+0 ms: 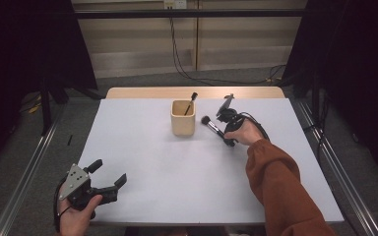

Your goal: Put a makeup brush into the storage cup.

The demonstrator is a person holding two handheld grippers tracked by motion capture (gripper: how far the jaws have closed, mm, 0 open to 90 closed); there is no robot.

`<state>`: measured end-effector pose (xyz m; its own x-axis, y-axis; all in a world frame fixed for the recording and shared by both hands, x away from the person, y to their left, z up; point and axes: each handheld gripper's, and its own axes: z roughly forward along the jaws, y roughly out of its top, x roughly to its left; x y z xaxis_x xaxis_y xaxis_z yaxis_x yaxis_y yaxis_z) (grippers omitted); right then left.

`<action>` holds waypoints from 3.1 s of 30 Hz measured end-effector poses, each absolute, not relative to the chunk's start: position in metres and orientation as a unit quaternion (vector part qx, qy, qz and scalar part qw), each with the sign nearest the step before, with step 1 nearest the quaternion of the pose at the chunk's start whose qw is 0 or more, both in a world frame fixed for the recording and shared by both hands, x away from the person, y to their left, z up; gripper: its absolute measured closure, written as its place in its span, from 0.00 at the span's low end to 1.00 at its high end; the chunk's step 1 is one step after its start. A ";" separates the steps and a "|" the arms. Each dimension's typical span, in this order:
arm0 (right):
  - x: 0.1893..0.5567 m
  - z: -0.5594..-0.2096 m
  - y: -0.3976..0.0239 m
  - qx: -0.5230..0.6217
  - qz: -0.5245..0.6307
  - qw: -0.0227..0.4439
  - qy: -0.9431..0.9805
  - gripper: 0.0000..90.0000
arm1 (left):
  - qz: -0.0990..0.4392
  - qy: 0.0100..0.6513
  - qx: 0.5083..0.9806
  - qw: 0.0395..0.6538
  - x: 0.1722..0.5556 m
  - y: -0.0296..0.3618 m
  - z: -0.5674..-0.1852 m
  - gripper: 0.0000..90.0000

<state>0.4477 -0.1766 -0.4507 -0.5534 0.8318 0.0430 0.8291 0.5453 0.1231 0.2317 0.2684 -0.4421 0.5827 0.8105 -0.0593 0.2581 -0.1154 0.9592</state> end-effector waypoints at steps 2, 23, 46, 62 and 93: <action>0.446 -0.451 -0.177 0.472 0.069 0.014 0.879 0.84 | 0.253 0.380 0.703 0.546 0.232 0.268 -0.442 0.04; 0.428 -0.443 -0.201 0.502 0.153 0.040 0.850 0.84 | 0.254 0.378 0.706 0.542 0.233 0.268 -0.443 0.04; 0.412 -0.434 -0.216 0.520 0.296 0.131 0.791 0.84 | 0.253 0.380 0.707 0.541 0.233 0.268 -0.443 0.04; 0.399 -0.430 -0.219 0.494 0.373 0.198 0.760 0.84 | 0.254 0.379 0.706 0.542 0.233 0.268 -0.443 0.04; 0.365 -0.423 -0.229 0.439 0.511 0.192 0.714 0.84 | 0.257 0.378 0.700 0.548 0.233 0.270 -0.440 0.04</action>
<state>0.3654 -0.2293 -0.4231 -0.5412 0.8228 0.1738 0.4303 0.0933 0.8979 0.2329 0.2703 -0.4403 0.5818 0.8115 -0.0554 0.2488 -0.1127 0.9620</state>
